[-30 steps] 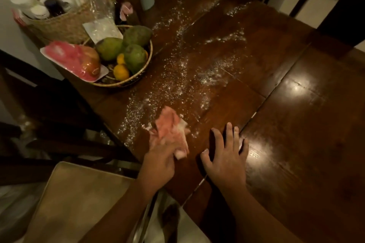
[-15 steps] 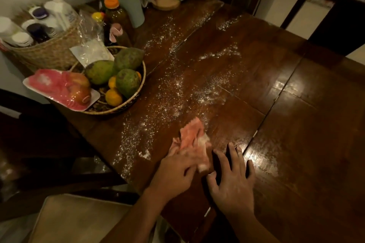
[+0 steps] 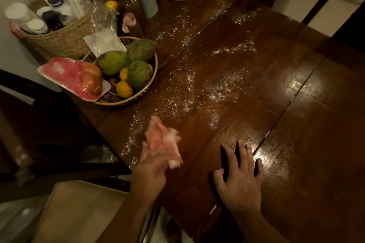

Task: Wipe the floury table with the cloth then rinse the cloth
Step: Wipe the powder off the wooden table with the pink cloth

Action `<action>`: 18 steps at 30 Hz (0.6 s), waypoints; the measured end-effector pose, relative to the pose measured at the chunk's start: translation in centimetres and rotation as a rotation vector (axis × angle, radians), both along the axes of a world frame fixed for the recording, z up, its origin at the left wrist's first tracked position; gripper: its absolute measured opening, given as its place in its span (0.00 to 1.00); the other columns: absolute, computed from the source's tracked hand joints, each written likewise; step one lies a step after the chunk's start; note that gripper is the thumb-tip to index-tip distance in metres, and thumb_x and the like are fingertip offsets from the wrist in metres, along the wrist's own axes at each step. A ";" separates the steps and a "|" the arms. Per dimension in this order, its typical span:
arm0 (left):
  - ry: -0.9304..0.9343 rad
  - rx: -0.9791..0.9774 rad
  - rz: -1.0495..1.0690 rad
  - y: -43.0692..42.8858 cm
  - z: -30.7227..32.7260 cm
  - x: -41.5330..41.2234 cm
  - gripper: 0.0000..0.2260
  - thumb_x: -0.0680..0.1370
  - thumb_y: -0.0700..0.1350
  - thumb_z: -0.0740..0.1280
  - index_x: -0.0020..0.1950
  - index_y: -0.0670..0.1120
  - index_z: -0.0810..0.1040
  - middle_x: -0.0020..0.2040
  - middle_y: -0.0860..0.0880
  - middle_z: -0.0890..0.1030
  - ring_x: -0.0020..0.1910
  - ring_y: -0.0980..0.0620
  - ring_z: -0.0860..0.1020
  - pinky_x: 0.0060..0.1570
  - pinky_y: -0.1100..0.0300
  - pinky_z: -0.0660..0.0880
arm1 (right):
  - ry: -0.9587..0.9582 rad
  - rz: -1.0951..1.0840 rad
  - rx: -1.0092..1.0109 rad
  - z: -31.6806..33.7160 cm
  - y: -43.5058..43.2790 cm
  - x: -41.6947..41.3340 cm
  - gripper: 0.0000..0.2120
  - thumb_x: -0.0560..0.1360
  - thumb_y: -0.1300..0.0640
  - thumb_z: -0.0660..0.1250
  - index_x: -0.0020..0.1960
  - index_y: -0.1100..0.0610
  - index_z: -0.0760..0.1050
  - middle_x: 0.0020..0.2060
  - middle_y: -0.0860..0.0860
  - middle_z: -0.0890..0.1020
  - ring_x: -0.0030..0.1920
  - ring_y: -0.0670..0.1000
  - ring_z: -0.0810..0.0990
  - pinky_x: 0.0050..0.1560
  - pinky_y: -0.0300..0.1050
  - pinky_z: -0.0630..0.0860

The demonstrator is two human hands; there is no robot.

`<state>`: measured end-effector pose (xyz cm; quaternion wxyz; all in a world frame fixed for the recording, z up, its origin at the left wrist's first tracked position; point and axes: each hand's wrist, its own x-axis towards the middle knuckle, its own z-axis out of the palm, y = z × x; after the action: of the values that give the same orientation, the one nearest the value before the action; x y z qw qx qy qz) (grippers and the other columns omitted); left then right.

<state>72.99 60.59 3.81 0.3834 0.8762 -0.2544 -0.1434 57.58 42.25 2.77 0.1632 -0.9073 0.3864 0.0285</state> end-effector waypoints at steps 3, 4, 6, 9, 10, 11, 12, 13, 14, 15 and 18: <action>-0.028 -0.019 -0.234 1.2 -0.5 -2.1 0.20 0.74 0.36 0.69 0.52 0.62 0.81 0.65 0.65 0.77 0.73 0.54 0.69 0.73 0.43 0.63 | 0.005 0.009 -0.004 0.0 -0.2 0.0 0.30 0.75 0.41 0.52 0.76 0.42 0.62 0.81 0.52 0.55 0.81 0.53 0.49 0.78 0.64 0.47; -0.031 -0.055 -0.249 1.5 -0.3 -1.4 0.17 0.74 0.38 0.69 0.51 0.61 0.82 0.65 0.67 0.76 0.72 0.55 0.70 0.72 0.45 0.66 | 0.006 0.011 0.000 0.0 -0.2 0.1 0.30 0.75 0.41 0.52 0.76 0.42 0.61 0.81 0.52 0.54 0.81 0.53 0.49 0.78 0.64 0.46; -0.071 -0.130 -0.206 1.8 0.1 0.7 0.13 0.74 0.40 0.71 0.53 0.57 0.82 0.67 0.62 0.75 0.70 0.54 0.71 0.69 0.59 0.70 | 0.009 0.007 0.007 0.1 -0.4 0.2 0.30 0.75 0.40 0.51 0.77 0.42 0.61 0.81 0.51 0.53 0.81 0.53 0.48 0.78 0.63 0.45; -0.102 -0.032 0.051 1.8 -0.4 5.4 0.21 0.77 0.37 0.70 0.62 0.61 0.77 0.69 0.53 0.75 0.69 0.49 0.73 0.69 0.57 0.70 | 0.011 0.013 -0.011 0.1 -0.3 0.3 0.30 0.75 0.40 0.51 0.77 0.42 0.60 0.81 0.51 0.54 0.81 0.53 0.48 0.78 0.63 0.46; -0.074 0.035 0.135 1.6 -0.6 6.6 0.20 0.79 0.38 0.67 0.65 0.59 0.76 0.70 0.53 0.74 0.69 0.46 0.72 0.69 0.52 0.69 | 0.009 0.015 -0.014 0.1 -0.2 0.3 0.30 0.75 0.40 0.51 0.77 0.43 0.60 0.81 0.52 0.54 0.81 0.53 0.48 0.78 0.63 0.46; -0.063 0.095 0.209 1.4 -0.8 7.4 0.19 0.80 0.38 0.65 0.68 0.56 0.76 0.71 0.51 0.73 0.70 0.45 0.71 0.69 0.50 0.69 | 0.006 0.014 -0.014 0.1 -0.2 0.3 0.30 0.75 0.41 0.51 0.76 0.43 0.60 0.81 0.51 0.54 0.81 0.53 0.49 0.77 0.63 0.46; -0.082 0.137 0.264 1.1 -0.8 7.8 0.19 0.80 0.37 0.63 0.70 0.53 0.74 0.72 0.49 0.72 0.72 0.45 0.70 0.70 0.49 0.67 | 0.005 0.013 -0.013 0.1 -0.1 0.3 0.30 0.75 0.41 0.51 0.76 0.43 0.61 0.81 0.51 0.54 0.81 0.53 0.49 0.77 0.63 0.47; -0.114 0.161 0.294 0.8 -0.7 7.8 0.20 0.80 0.37 0.62 0.71 0.50 0.73 0.73 0.48 0.71 0.74 0.47 0.67 0.72 0.49 0.65 | 0.004 0.012 -0.015 0.1 -0.1 0.3 0.30 0.75 0.41 0.51 0.76 0.43 0.61 0.81 0.52 0.54 0.81 0.53 0.50 0.77 0.63 0.47; -0.147 0.165 0.311 0.6 -0.4 7.3 0.21 0.80 0.36 0.62 0.72 0.49 0.72 0.74 0.47 0.70 0.75 0.50 0.63 0.74 0.47 0.62 | 0.005 0.011 -0.018 0.1 -0.1 0.3 0.30 0.75 0.41 0.51 0.76 0.43 0.61 0.81 0.52 0.55 0.81 0.53 0.50 0.77 0.64 0.48; -0.169 0.159 0.321 0.5 -0.2 6.2 0.21 0.80 0.35 0.62 0.72 0.49 0.72 0.74 0.46 0.69 0.76 0.51 0.61 0.75 0.44 0.60 | 0.004 0.010 -0.021 0.0 -0.1 0.2 0.30 0.75 0.41 0.51 0.76 0.43 0.61 0.80 0.52 0.55 0.81 0.53 0.50 0.77 0.64 0.49; -0.155 0.107 0.305 0.9 -0.2 1.9 0.22 0.80 0.36 0.63 0.71 0.53 0.71 0.78 0.49 0.62 0.76 0.46 0.63 0.72 0.36 0.60 | -0.004 0.009 -0.023 0.0 -0.1 0.1 0.30 0.74 0.41 0.52 0.76 0.43 0.62 0.80 0.52 0.56 0.81 0.54 0.51 0.77 0.65 0.49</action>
<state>74.86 61.50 3.57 0.3327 0.9322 -0.1394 -0.0290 57.65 42.10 2.75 0.1536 -0.9109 0.3824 0.0228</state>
